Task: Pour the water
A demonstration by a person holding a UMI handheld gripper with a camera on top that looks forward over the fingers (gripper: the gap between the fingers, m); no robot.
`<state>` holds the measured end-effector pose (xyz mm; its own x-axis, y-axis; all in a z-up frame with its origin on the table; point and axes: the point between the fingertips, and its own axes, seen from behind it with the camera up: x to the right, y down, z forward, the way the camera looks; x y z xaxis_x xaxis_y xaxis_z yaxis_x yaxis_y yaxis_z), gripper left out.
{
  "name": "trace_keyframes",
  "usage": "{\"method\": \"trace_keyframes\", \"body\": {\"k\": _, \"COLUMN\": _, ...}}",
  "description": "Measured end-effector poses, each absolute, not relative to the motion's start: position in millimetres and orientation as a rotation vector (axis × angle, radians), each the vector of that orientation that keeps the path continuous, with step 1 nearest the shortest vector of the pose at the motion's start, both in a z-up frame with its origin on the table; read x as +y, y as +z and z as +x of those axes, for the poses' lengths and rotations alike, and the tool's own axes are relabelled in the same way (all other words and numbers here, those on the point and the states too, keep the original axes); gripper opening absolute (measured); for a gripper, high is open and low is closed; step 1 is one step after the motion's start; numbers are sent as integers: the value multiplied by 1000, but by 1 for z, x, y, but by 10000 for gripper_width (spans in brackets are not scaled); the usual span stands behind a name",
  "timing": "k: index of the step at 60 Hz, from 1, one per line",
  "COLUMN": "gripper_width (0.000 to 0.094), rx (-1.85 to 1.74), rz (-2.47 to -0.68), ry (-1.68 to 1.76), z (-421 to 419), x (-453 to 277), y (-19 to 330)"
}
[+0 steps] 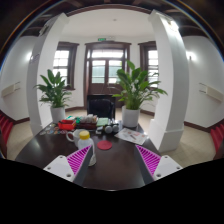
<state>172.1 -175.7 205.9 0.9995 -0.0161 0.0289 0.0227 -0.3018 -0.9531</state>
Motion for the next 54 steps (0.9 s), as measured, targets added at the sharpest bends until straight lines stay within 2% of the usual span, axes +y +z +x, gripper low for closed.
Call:
{"method": "trace_keyframes", "body": {"k": 4, "gripper_width": 853, "rx": -45, "rz": -1886, "ry": 9, "z": 154, "x": -177, "y": 183}}
{"method": "trace_keyframes", "body": {"k": 5, "gripper_width": 853, "rx": -56, "rz": -1886, "ry": 28, "z": 147, "x": -177, "y": 192}}
{"method": "trace_keyframes", "body": {"k": 7, "gripper_width": 855, "rx": -72, "rz": -1877, "ry": 64, "z": 133, "x": -171, "y": 160}}
{"method": "trace_keyframes", "body": {"k": 16, "gripper_width": 858, "rx": -86, "rz": -1855, "ry": 159, "z": 82, "x": -137, "y": 105}}
{"method": "trace_keyframes", "body": {"k": 23, "gripper_width": 858, "rx": -77, "rz": -1824, "ry": 112, "z": 71, "x": -96, "y": 90}}
{"method": "trace_keyframes", "body": {"k": 35, "gripper_width": 853, "rx": -58, "rz": -1798, "ry": 82, "z": 62, "x": -35, "y": 84}}
{"method": "trace_keyframes", "body": {"k": 43, "gripper_width": 750, "rx": -61, "rz": -1793, "ry": 79, "z": 56, "x": -9, "y": 77}}
{"method": "trace_keyframes", "body": {"k": 47, "gripper_width": 584, "rx": -60, "rz": -1783, "ry": 65, "z": 57, "x": -5, "y": 75}}
{"method": "trace_keyframes", "body": {"k": 54, "gripper_width": 508, "rx": -56, "rz": -1751, "ry": 46, "z": 56, "x": -5, "y": 76}}
